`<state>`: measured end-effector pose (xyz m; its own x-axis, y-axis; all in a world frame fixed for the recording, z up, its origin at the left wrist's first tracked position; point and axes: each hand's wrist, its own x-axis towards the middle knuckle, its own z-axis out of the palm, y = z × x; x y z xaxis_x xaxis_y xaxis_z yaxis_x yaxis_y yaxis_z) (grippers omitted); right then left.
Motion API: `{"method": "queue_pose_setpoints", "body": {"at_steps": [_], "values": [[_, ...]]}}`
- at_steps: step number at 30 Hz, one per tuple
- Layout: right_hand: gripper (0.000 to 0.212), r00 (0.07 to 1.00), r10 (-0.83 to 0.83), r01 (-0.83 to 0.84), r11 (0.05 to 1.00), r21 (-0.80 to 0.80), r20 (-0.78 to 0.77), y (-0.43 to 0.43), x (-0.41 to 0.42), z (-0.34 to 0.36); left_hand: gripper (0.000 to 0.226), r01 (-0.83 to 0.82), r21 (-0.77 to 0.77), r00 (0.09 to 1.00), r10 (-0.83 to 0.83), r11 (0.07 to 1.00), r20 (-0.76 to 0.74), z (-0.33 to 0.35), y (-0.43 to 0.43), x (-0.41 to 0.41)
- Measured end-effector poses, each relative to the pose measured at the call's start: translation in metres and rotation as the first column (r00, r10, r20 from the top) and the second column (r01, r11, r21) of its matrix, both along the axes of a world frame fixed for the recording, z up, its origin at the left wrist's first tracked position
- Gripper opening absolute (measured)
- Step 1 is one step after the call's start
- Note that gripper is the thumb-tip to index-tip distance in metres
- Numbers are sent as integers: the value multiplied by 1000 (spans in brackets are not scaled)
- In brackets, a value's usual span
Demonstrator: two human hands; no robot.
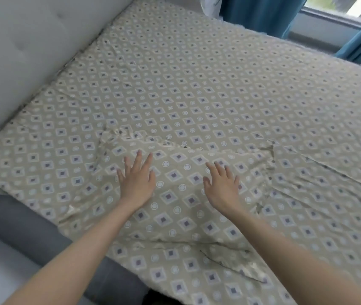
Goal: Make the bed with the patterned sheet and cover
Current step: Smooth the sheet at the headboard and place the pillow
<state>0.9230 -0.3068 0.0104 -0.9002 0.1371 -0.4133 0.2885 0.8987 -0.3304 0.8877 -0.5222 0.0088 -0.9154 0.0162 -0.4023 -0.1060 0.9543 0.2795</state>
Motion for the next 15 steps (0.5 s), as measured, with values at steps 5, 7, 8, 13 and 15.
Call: {"method": "queue_pose_setpoints", "body": {"at_steps": [5,7,8,13,15], "values": [[51,947,223,-168,957,237,-232,-17,-22,-79,52,92,-158,970,-124,983,-209,-77,10,-18],[52,939,250,-194,952,235,-237,-12,-24,-128,52,102,-169,967,-138,980,-216,-120,10,-27],[53,936,279,-223,941,254,-215,-7,-26,-156,52,111,-173,976,-140,979,-169,-144,9,-30],[54,937,303,-249,928,277,-173,6,-66,-210,55,125,-269,982,-158,955,-106,-200,15,-53],[51,918,290,-218,939,268,-270,8,-74,-190,53,69,-244,964,-128,967,-232,-185,14,-55]]}}
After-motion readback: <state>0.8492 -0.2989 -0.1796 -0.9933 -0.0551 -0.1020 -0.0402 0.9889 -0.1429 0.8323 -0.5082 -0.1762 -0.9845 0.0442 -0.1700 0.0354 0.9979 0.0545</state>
